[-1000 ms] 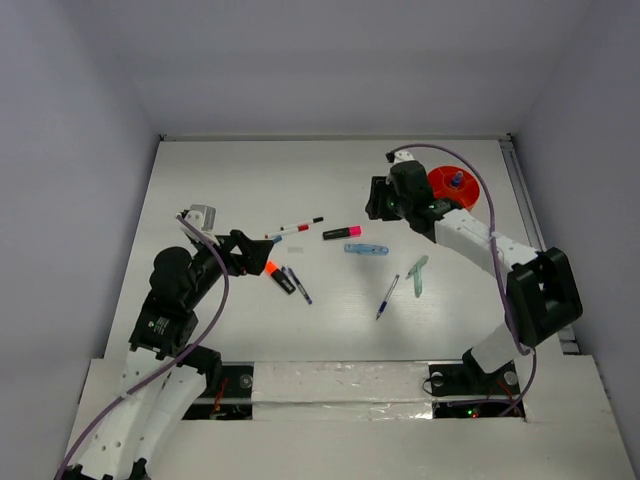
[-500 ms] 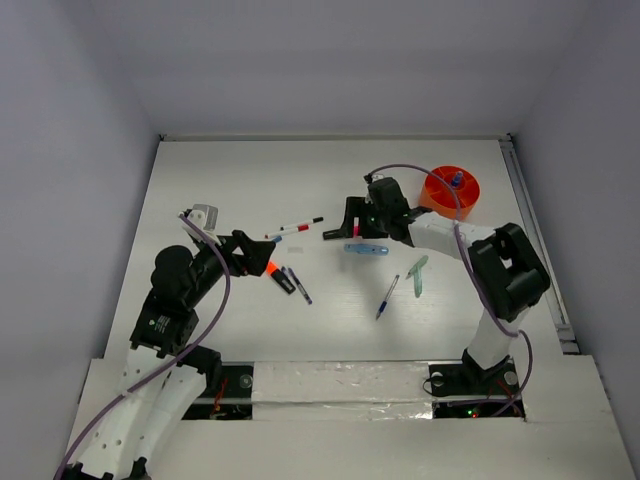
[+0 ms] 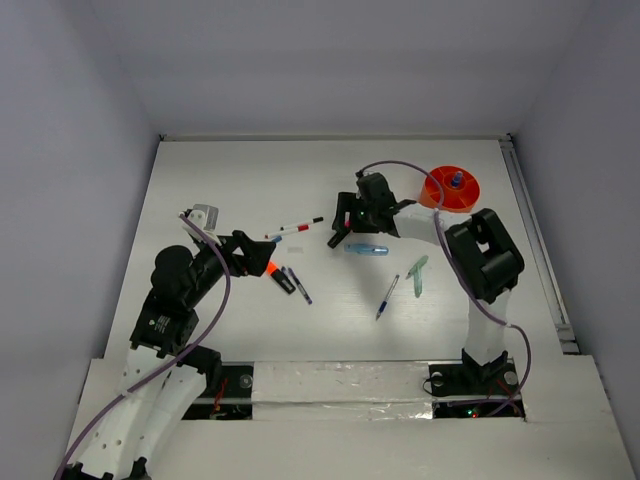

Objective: Sort the stationery into containers
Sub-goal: Pick up the pen from the center of the board, then place the pen in the storage box, then pick up the pen from the center of the board.

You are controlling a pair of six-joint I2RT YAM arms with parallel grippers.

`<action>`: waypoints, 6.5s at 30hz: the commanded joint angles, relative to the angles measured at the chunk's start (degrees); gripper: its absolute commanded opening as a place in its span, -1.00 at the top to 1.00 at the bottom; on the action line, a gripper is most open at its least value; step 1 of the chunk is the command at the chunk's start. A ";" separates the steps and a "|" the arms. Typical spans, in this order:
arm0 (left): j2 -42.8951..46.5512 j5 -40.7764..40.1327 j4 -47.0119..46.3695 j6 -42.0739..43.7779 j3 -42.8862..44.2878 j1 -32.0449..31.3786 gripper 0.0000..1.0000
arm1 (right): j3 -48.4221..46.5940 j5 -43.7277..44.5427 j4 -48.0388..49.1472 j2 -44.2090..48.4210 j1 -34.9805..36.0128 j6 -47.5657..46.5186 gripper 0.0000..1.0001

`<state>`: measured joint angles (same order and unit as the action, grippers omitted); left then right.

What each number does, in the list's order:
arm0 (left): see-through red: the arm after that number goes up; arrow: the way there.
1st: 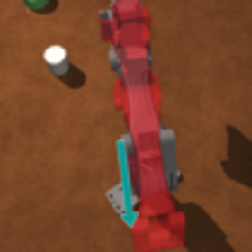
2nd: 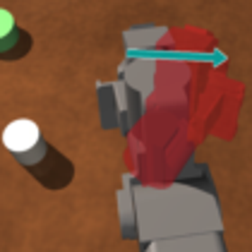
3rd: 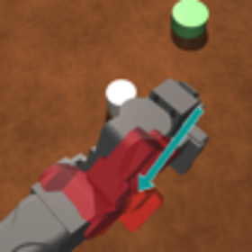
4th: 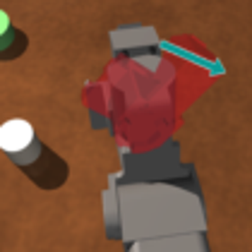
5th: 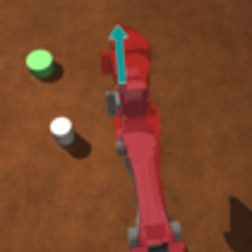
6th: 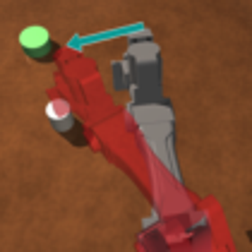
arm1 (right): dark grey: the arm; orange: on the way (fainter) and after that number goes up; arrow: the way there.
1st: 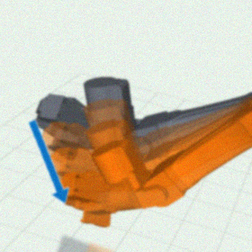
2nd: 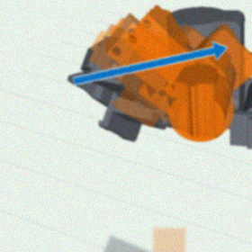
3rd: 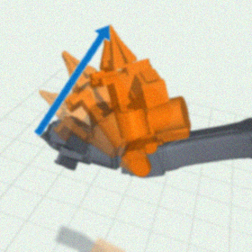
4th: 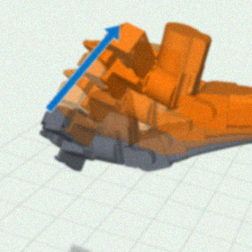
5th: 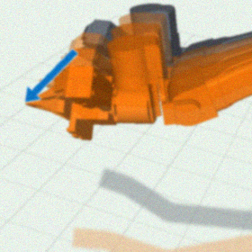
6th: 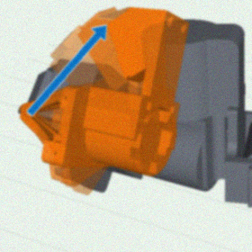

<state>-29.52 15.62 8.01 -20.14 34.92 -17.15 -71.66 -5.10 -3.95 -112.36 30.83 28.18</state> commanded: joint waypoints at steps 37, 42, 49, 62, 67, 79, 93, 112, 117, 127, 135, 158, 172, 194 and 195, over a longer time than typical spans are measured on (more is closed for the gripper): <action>0.34 -9.90 1.66 -2.27 1.73 0.27 -0.98 | -24.49 17.06 -19.62 -14.03 5.65 -8.24 0.73; 0.25 -10.78 2.01 -2.53 1.91 0.27 -0.98 | -20.82 16.09 -9.61 -6.32 5.65 -6.04 0.88; 0.69 -10.52 1.75 -2.36 1.91 0.27 -0.98 | -8.52 26.78 6.03 15.65 3.46 -7.96 0.88; 2.01 -5.95 0.25 -1.13 1.21 -0.26 -0.98 | 13.21 40.95 12.03 38.97 -23.09 -2.69 0.86; 2.36 -5.95 0.43 -0.95 1.21 -0.87 -0.98 | 12.42 45.88 13.34 34.84 -26.69 -3.66 0.87; 3.24 -6.30 0.60 -0.95 1.21 -3.59 -0.98 | 7.68 48.53 21.86 24.04 -29.69 -12.79 0.86; 3.15 -6.56 0.78 -0.86 1.21 -4.65 -0.98 | 3.37 47.99 26.53 14.98 -29.69 -19.04 0.84; 2.89 -6.91 0.78 -0.86 1.21 -4.65 -0.98 | 4.33 45.80 26.10 12.51 -29.69 -15.80 0.60; 3.06 -6.83 0.69 -0.86 1.21 -4.65 -0.98 | 4.68 45.53 25.21 12.34 -29.69 -14.91 0.53; 3.06 -7.00 0.78 -0.95 1.21 -4.65 -0.98 | 4.60 45.62 24.34 11.72 -29.69 -15.09 0.39; 2.89 -7.00 0.52 -0.95 1.12 -4.65 -0.98 | 3.90 44.22 22.23 12.51 -29.69 -14.83 0.03; 1.83 -7.62 0.95 -1.13 1.21 -3.60 -0.98 | 9.97 -3.98 10.39 34.76 -11.07 -11.73 -0.08; 4.81 -20.52 4.99 -2.01 4.02 0.88 -0.98 | -7.52 -4.49 -3.08 9.12 20.14 -18.34 -0.24; 7.81 -23.18 5.26 -2.80 3.93 3.00 -0.98 | -40.57 10.82 -25.76 -21.76 28.41 -24.67 -0.23; 7.72 -23.18 5.26 -2.89 3.93 3.00 -0.98 | -40.67 10.73 -25.85 -22.11 28.41 -24.67 -0.23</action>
<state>-21.85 -7.94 14.61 -22.65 37.12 -14.50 -108.84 4.32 -27.33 -133.67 58.02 4.71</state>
